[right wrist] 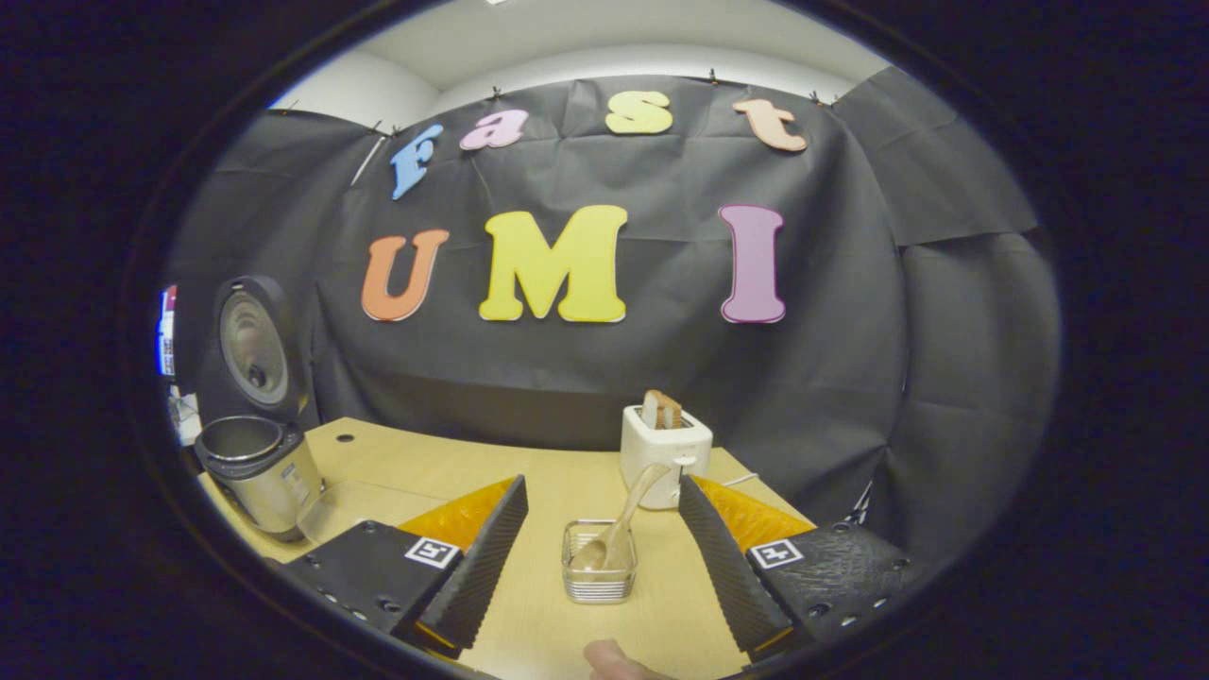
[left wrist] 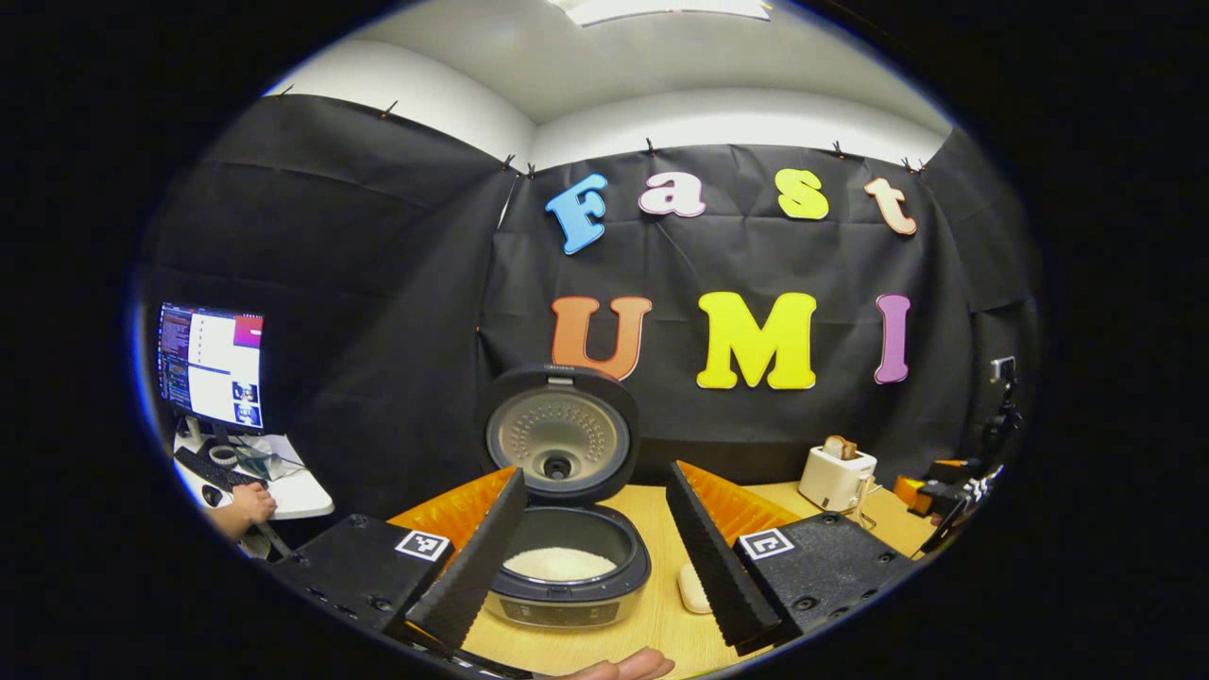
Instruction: Close the left gripper, press the button to open the rice cooker; take a wooden spoon from the chopstick holder with the right hand, scoop a spoonful of rice and pour it into the rice cooker, then put the wooden spoon back into the chopstick holder.
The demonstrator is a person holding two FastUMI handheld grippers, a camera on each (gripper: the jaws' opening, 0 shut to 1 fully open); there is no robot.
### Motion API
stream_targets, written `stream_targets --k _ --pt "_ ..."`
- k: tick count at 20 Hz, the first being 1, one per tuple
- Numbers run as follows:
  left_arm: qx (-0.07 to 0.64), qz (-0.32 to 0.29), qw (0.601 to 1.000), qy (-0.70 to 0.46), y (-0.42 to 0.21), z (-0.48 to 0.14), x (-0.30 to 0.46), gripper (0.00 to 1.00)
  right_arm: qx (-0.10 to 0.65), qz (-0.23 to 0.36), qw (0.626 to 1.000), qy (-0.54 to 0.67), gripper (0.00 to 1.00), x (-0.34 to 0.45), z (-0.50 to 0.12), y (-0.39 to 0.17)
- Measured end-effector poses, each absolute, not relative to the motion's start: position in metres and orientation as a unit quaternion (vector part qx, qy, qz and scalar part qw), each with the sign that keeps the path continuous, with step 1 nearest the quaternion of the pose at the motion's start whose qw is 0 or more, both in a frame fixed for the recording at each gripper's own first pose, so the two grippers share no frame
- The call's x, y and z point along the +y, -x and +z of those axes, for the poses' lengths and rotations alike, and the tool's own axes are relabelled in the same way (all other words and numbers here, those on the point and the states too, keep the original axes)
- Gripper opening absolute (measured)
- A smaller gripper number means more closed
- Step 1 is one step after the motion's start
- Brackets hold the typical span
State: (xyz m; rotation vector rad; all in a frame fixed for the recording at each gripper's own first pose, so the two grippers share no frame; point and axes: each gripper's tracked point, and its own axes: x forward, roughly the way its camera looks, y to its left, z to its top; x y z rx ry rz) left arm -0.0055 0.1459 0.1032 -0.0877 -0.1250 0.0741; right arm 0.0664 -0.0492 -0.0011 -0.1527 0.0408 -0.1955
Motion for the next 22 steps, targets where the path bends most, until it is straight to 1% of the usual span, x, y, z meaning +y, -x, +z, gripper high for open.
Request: stream_targets --k 1,2,3,4,6,7,8,11,13,16,17,19,22 --pt "-0.07 0.041 0.996 0.036 0.001 0.116 0.151 0.95 0.02 -0.09 0.993 0.074 0.96 -0.045 -0.006 -0.059" --pt "-0.079 0.043 0.996 0.028 -0.004 0.131 0.152 0.95 0.021 -0.082 0.994 0.071 0.95 -0.041 -0.011 -0.054" --pt "-0.087 0.043 0.995 0.024 -0.01 0.145 0.155 1.0 0.022 -0.075 0.995 0.069 0.95 -0.036 -0.015 -0.049" --pt "-0.098 0.042 0.994 0.022 -0.016 0.16 0.157 0.95 0.023 -0.068 0.995 0.067 0.95 -0.032 -0.017 -0.045" --pt "-0.111 0.041 0.993 0.026 -0.032 0.186 0.161 0.95 0.019 -0.056 0.996 0.064 0.95 -0.026 -0.019 -0.038" --pt "-0.109 0.041 0.993 0.027 -0.042 0.191 0.164 0.95 0.017 -0.052 0.997 0.063 0.96 -0.023 -0.02 -0.036" --pt "-0.108 0.041 0.993 0.032 -0.053 0.196 0.166 0.95 0.016 -0.048 0.997 0.064 0.95 -0.021 -0.02 -0.033" --pt "-0.095 0.05 0.993 0.053 -0.103 0.195 0.177 0.95 0.01 -0.038 0.997 0.068 0.96 -0.017 -0.023 -0.025" --pt "-0.097 0.085 0.991 0.042 -0.141 0.194 0.2 0.95 0.009 -0.027 0.997 0.068 0.95 -0.012 -0.026 -0.022" --pt "-0.092 0.103 0.99 0.014 -0.204 0.184 0.216 0.95 0.01 -0.016 0.998 0.065 0.95 -0.009 -0.031 -0.018" --pt "-0.095 0.107 0.99 0.008 -0.222 0.183 0.222 0.95 0.013 -0.011 0.998 0.061 0.96 -0.008 -0.033 -0.017" --pt "-0.104 0.104 0.989 0.013 -0.248 0.181 0.226 0.95 0.019 -0.008 0.998 0.056 0.96 -0.009 -0.037 -0.019" --pt "-0.143 0.094 0.985 0.018 -0.268 0.192 0.224 0.95 0.026 -0.005 0.998 0.049 0.95 -0.013 -0.041 -0.022"
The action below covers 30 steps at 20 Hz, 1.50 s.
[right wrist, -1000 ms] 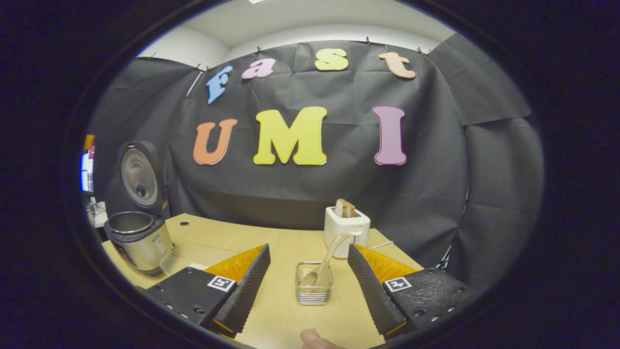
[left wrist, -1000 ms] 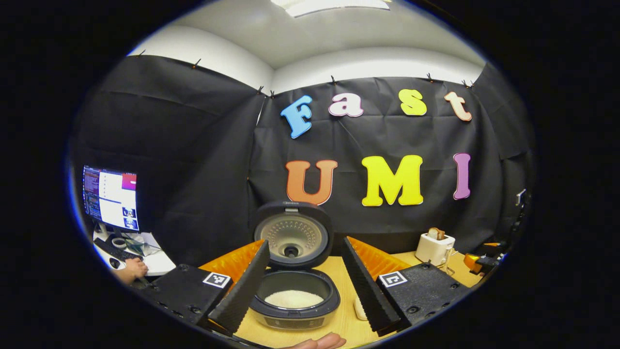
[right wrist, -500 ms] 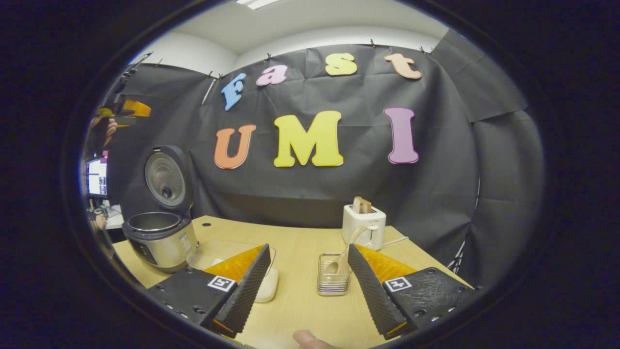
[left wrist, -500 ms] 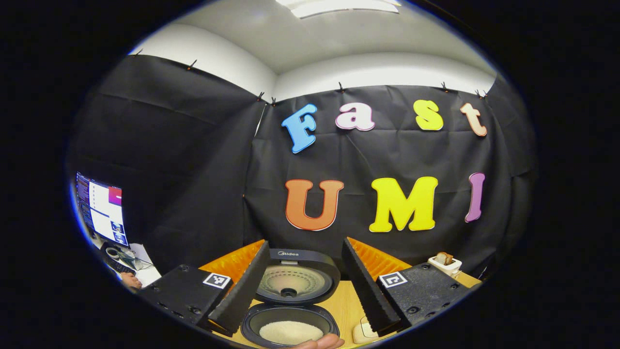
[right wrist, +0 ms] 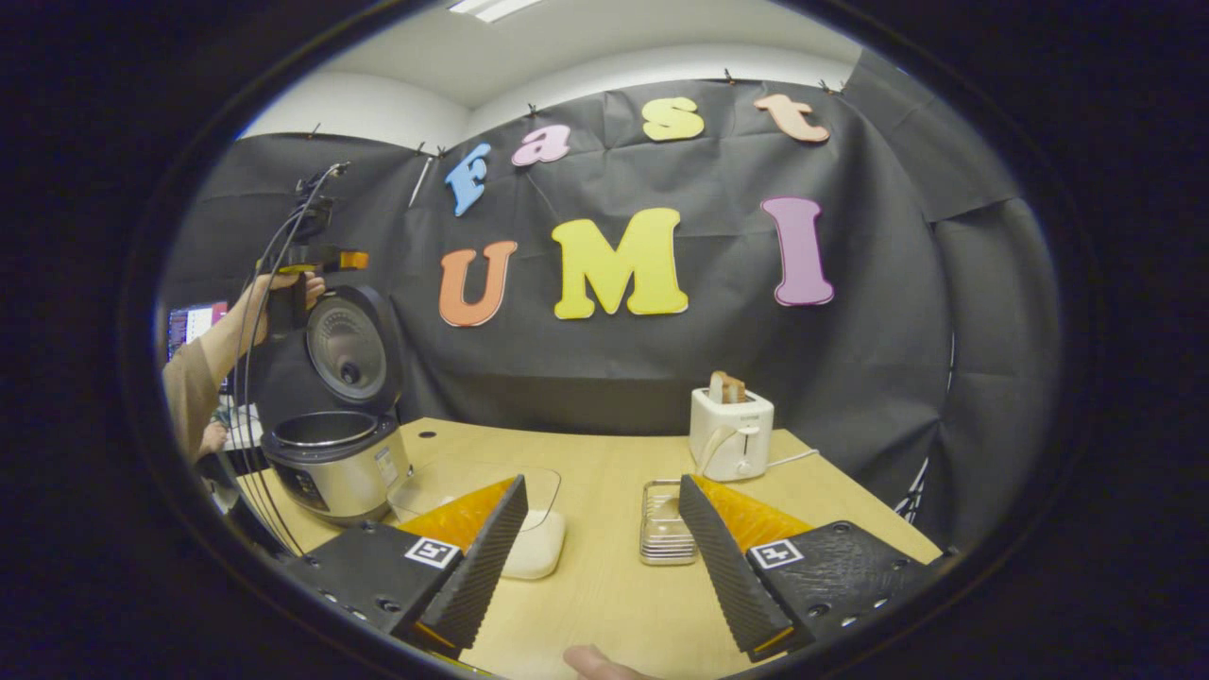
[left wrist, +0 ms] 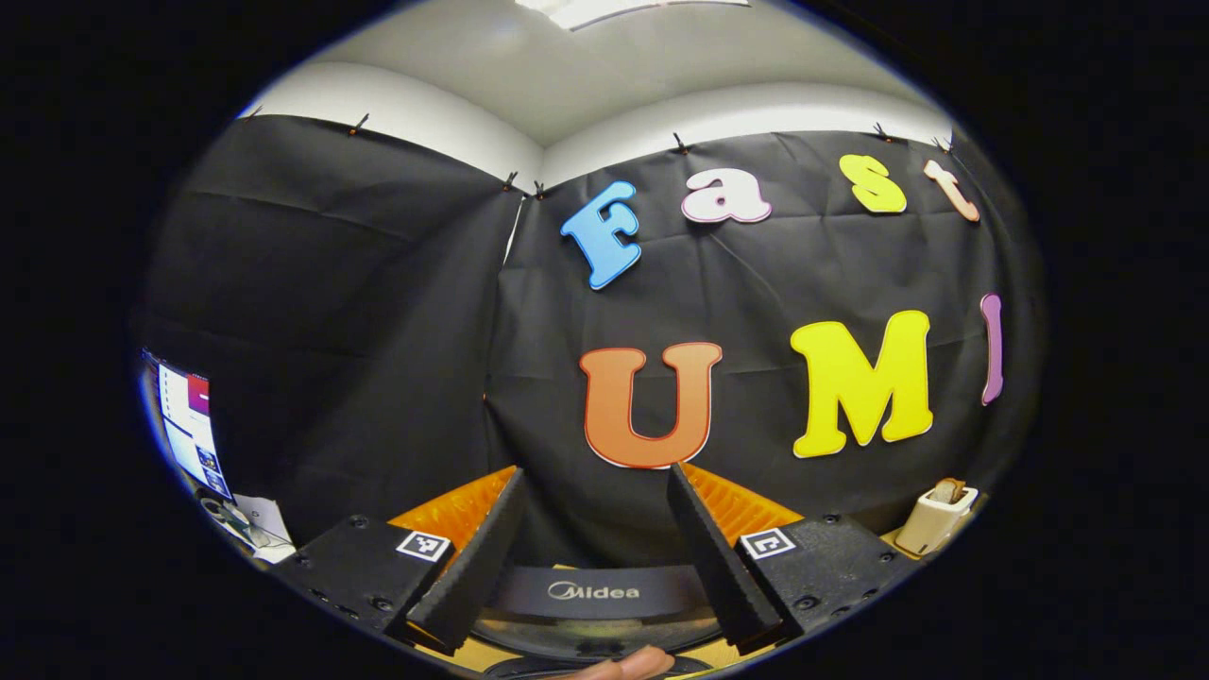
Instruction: Close the left gripper, press the button to open the rice cooker; take a wooden spoon from the chopstick holder with the right hand, scoop a spoonful of rice and pour it into the rice cooker, then put the wooden spoon back into the chopstick holder.
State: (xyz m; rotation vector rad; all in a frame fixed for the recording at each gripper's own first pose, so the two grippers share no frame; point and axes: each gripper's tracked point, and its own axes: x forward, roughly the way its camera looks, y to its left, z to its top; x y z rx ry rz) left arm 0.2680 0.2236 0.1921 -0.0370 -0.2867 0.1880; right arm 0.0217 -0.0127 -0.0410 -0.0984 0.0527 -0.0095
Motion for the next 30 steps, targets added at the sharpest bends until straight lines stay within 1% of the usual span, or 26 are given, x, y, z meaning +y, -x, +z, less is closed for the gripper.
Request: stream_targets --k 2,4,5,8,9,11,12,13,14,15,16,17,19,20,21,22,25,26,27,30 --pt "-0.162 0.112 0.98 0.009 -0.278 0.204 0.231 0.95 0.032 -0.006 0.998 0.045 0.95 -0.016 -0.044 -0.025" --pt "-0.16 0.113 0.981 0.002 -0.287 0.202 0.231 0.95 0.036 -0.006 0.999 0.039 0.95 -0.018 -0.046 -0.026" --pt "-0.154 0.106 0.982 0.007 -0.289 0.198 0.23 0.95 0.037 -0.006 0.999 0.037 0.95 -0.018 -0.047 -0.027" --pt "-0.099 0.095 0.99 0.016 -0.297 0.169 0.229 0.94 0.042 -0.002 0.999 0.034 0.94 -0.016 -0.05 -0.029" --pt "-0.102 0.097 0.99 0.022 -0.295 0.174 0.229 0.94 0.044 0.001 0.998 0.033 0.93 -0.014 -0.051 -0.028" --pt "-0.088 0.099 0.991 0.033 -0.296 0.166 0.235 0.94 0.046 0.004 0.998 0.033 0.93 -0.011 -0.052 -0.026" --pt "-0.081 0.097 0.991 0.036 -0.297 0.165 0.233 0.89 0.044 0.005 0.998 0.035 0.93 -0.01 -0.05 -0.025" --pt "-0.073 0.094 0.992 0.039 -0.293 0.162 0.23 0.95 0.041 0.006 0.998 0.037 0.93 -0.009 -0.049 -0.024" --pt "-0.071 0.092 0.992 0.038 -0.288 0.161 0.23 0.96 0.038 0.006 0.999 0.038 0.92 -0.008 -0.047 -0.022" --pt "-0.072 0.09 0.993 0.034 -0.282 0.158 0.228 1.0 0.035 0.008 0.999 0.039 0.92 -0.006 -0.047 -0.02" --pt "-0.072 0.09 0.993 0.029 -0.277 0.157 0.227 0.94 0.033 0.01 0.999 0.04 0.93 -0.004 -0.046 -0.018" --pt "-0.073 0.09 0.993 0.03 -0.27 0.155 0.227 0.94 0.032 0.012 0.999 0.041 0.92 -0.002 -0.045 -0.017" --pt "-0.068 0.087 0.993 0.03 -0.257 0.149 0.222 0.94 0.029 0.016 0.998 0.044 0.93 0.001 -0.044 -0.015" --pt "-0.065 0.086 0.994 0.03 -0.25 0.145 0.22 0.93 0.027 0.017 0.998 0.046 0.92 0.003 -0.043 -0.014" --pt "-0.063 0.085 0.994 0.029 -0.241 0.141 0.217 0.93 0.026 0.018 0.998 0.047 0.94 0.003 -0.042 -0.013" --pt "-0.063 0.084 0.994 0.027 -0.234 0.137 0.215 0.93 0.025 0.019 0.998 0.047 0.92 0.005 -0.041 -0.013" --pt "-0.066 0.081 0.994 0.025 -0.209 0.122 0.209 0.94 0.022 0.019 0.998 0.049 0.92 0.005 -0.041 -0.01" --pt "-0.067 0.08 0.994 0.023 -0.2 0.115 0.206 0.93 0.022 0.019 0.998 0.049 0.93 0.005 -0.04 -0.01" --pt "-0.073 0.081 0.994 0.022 -0.19 0.108 0.203 0.93 0.023 0.018 0.998 0.049 0.92 0.005 -0.041 -0.01" --pt "-0.098 0.077 0.992 0.006 -0.163 0.087 0.194 0.93 0.023 0.02 0.998 0.05 0.94 0.008 -0.041 -0.01"
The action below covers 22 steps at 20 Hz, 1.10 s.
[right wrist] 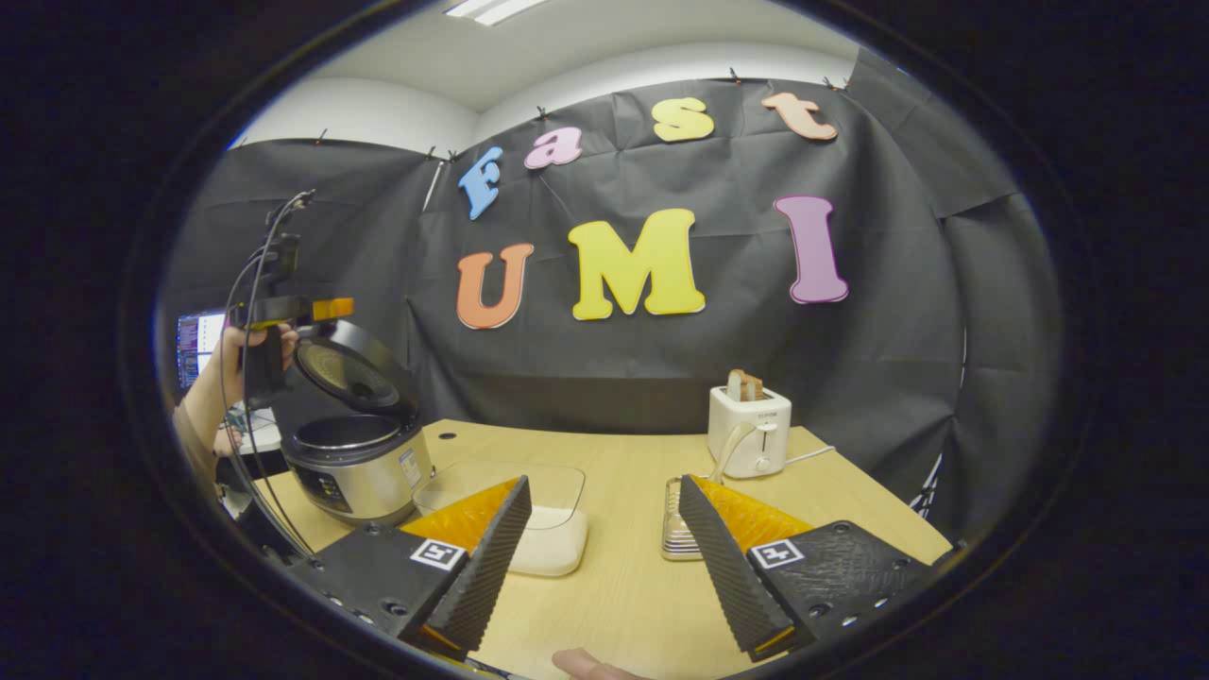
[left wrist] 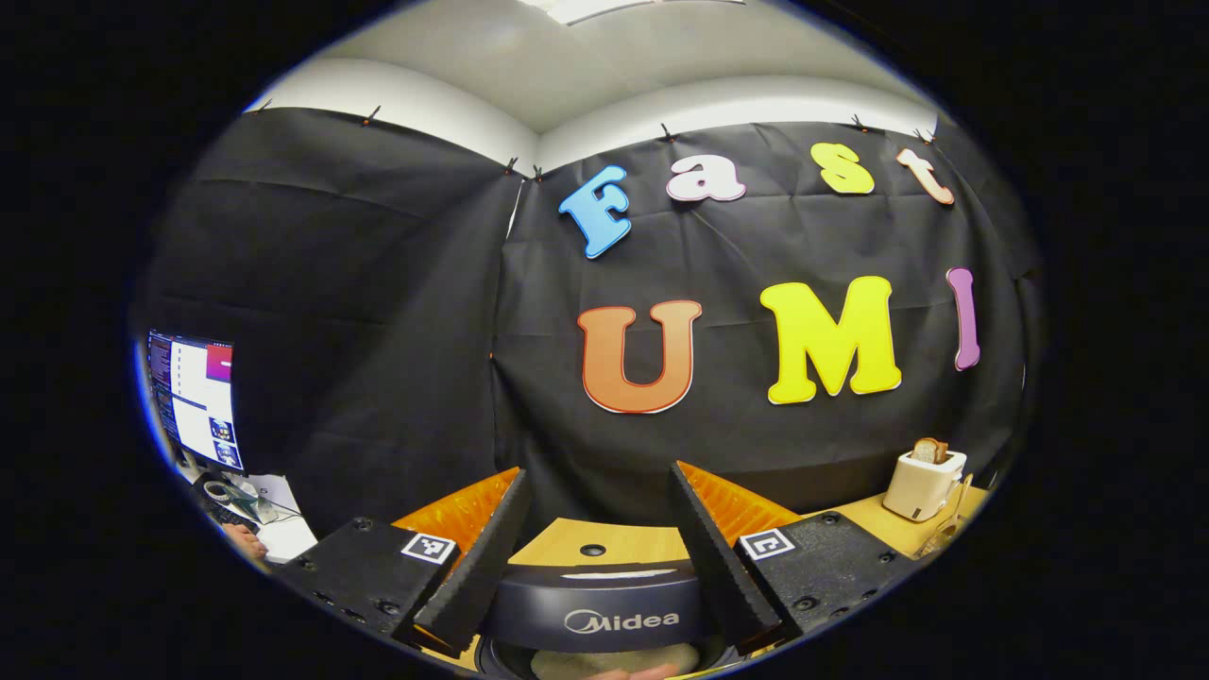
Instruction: Close the left gripper, press the button to open the rice cooker; take a wooden spoon from the chopstick holder with the right hand, scoop a spoonful of rice and pour it into the rice cooker, then put the wooden spoon back into the chopstick holder.
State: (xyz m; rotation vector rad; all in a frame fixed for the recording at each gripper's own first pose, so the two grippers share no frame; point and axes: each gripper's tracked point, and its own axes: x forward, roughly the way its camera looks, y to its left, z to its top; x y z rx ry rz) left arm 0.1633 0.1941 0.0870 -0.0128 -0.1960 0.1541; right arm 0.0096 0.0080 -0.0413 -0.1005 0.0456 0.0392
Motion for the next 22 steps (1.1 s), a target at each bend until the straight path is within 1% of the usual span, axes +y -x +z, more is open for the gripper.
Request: stream_targets --k 2,3,4,7,8,9,10,12,13,15,16,22 --pt "-0.098 0.071 0.993 0.003 -0.151 0.067 0.189 0.93 0.022 0.02 0.998 0.053 0.94 0.008 -0.042 -0.01" --pt "-0.097 0.069 0.993 0.004 -0.147 0.059 0.187 0.93 0.024 0.021 0.998 0.054 0.92 0.01 -0.045 -0.011" --pt "-0.098 0.069 0.993 0.004 -0.142 0.051 0.185 0.93 0.027 0.021 0.998 0.054 0.94 0.01 -0.046 -0.011" --pt "-0.096 0.068 0.993 -0.011 -0.131 0.028 0.18 0.93 0.036 0.016 0.998 0.052 0.94 0.009 -0.051 -0.013" --pt "-0.093 0.068 0.993 -0.014 -0.128 0.021 0.179 0.93 0.038 0.018 0.998 0.051 0.92 0.01 -0.052 -0.013" --pt "-0.087 0.067 0.994 -0.013 -0.126 0.012 0.179 0.93 0.04 0.018 0.998 0.05 0.92 0.01 -0.053 -0.014" --pt "-0.078 0.065 0.995 -0.009 -0.124 0.003 0.177 0.93 0.04 0.019 0.998 0.051 0.93 0.011 -0.053 -0.013" --pt "-0.057 0.056 0.997 0.006 -0.123 -0.017 0.174 0.93 0.041 0.018 0.998 0.053 0.92 0.01 -0.054 -0.013" --pt "-0.042 0.054 0.998 0.013 -0.123 -0.027 0.174 0.93 0.041 0.018 0.998 0.053 0.94 0.011 -0.055 -0.014" --pt "-0.02 0.058 0.998 0.013 -0.125 -0.041 0.177 0.93 0.044 0.017 0.997 0.053 0.94 0.011 -0.056 -0.014" --pt "-0.007 0.059 0.998 0.014 -0.124 -0.046 0.176 0.92 0.045 0.019 0.997 0.052 0.92 0.012 -0.056 -0.014" --pt "0.036 0.069 0.997 0.004 -0.122 -0.057 0.176 0.92 0.046 0.023 0.997 0.053 0.93 0.013 -0.057 -0.013"
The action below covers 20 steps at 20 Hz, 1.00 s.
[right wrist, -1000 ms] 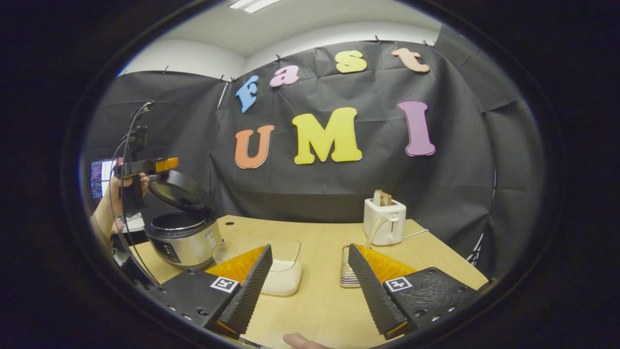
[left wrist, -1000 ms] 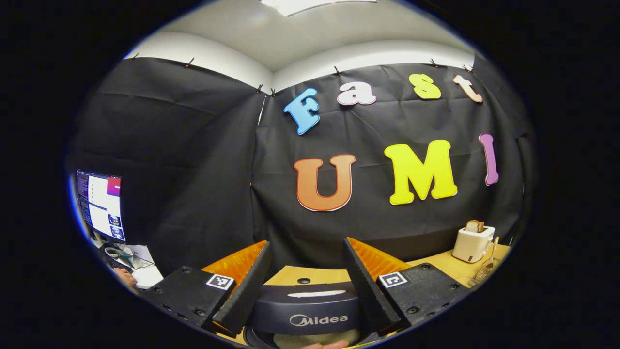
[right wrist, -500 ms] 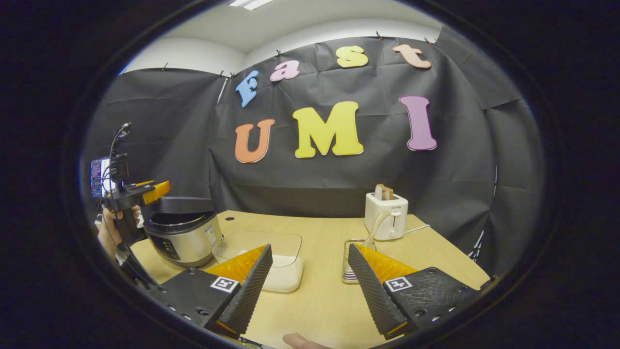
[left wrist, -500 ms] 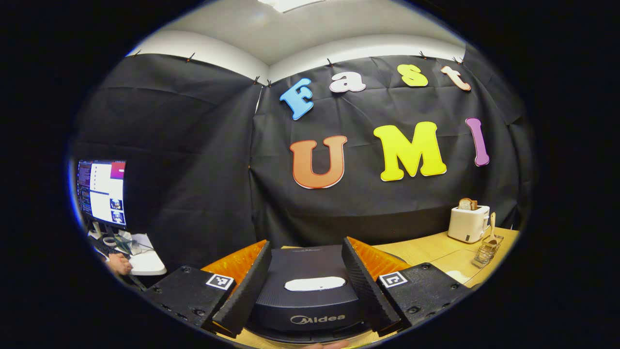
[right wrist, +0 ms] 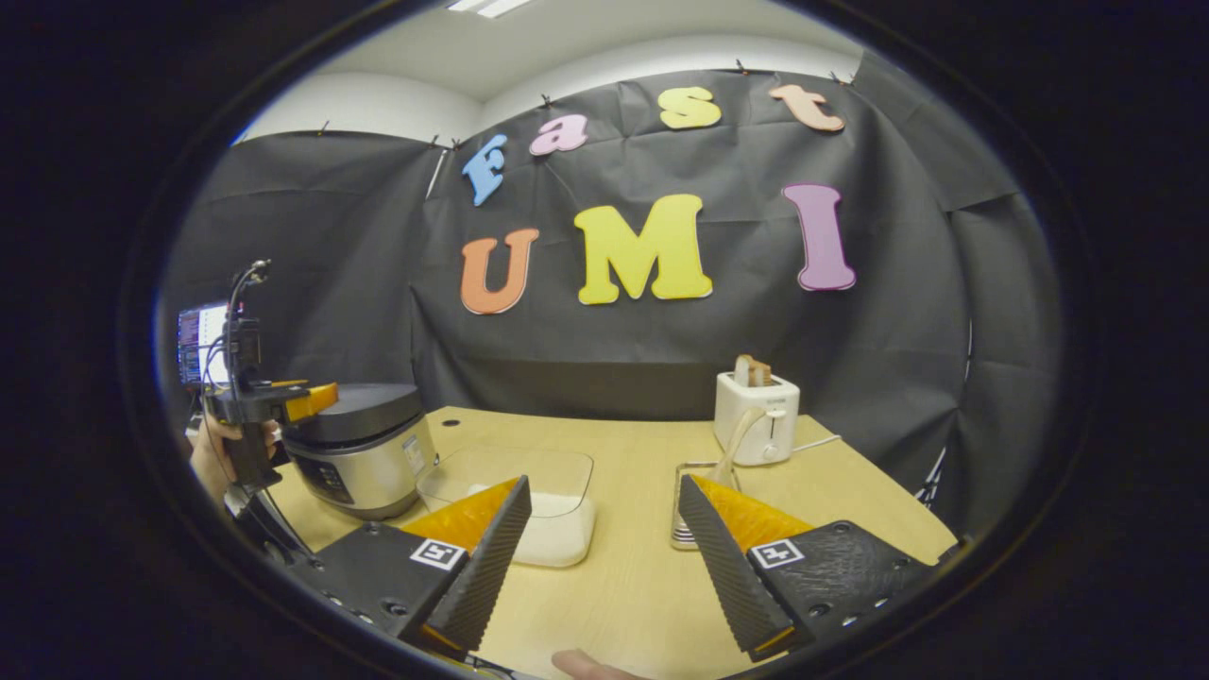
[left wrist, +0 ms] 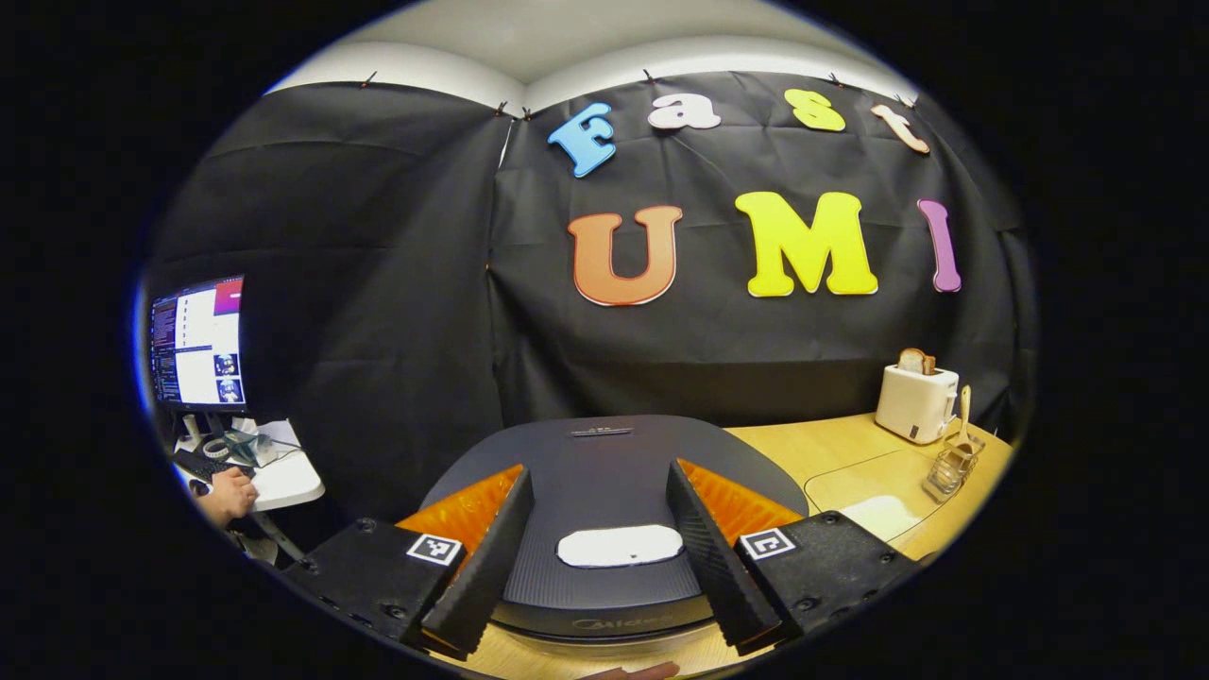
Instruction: Close the left gripper, press the button to open the rice cooker; take a wooden spoon from the chopstick holder with the right hand, scoop a spoonful of rice and pour it into the rice cooker, then put the wooden spoon back into the chopstick holder.
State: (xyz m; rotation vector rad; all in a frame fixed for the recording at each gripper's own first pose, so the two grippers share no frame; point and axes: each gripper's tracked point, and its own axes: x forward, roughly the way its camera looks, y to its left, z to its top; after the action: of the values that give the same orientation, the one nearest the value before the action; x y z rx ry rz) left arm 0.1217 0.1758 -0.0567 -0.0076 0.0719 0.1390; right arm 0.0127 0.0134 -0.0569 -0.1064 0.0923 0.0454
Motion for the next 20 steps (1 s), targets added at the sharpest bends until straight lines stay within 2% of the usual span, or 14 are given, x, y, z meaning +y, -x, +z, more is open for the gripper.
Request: stream_targets --k 1,2,12,20 --pt "0.045 0.071 0.996 0.0 -0.122 -0.056 0.176 0.94 0.046 0.023 0.997 0.053 0.93 0.014 -0.057 -0.013" --pt "0.063 0.072 0.995 0.002 -0.121 -0.057 0.175 0.91 0.045 0.023 0.997 0.052 0.92 0.014 -0.056 -0.012" --pt "0.193 0.047 0.98 0.029 -0.086 -0.066 0.172 0.9 0.048 0.031 0.997 0.056 0.92 0.022 -0.059 -0.008" --pt "0.216 0.049 0.975 0.026 -0.065 -0.066 0.165 0.89 0.046 0.039 0.996 0.061 0.92 0.028 -0.059 -0.004"
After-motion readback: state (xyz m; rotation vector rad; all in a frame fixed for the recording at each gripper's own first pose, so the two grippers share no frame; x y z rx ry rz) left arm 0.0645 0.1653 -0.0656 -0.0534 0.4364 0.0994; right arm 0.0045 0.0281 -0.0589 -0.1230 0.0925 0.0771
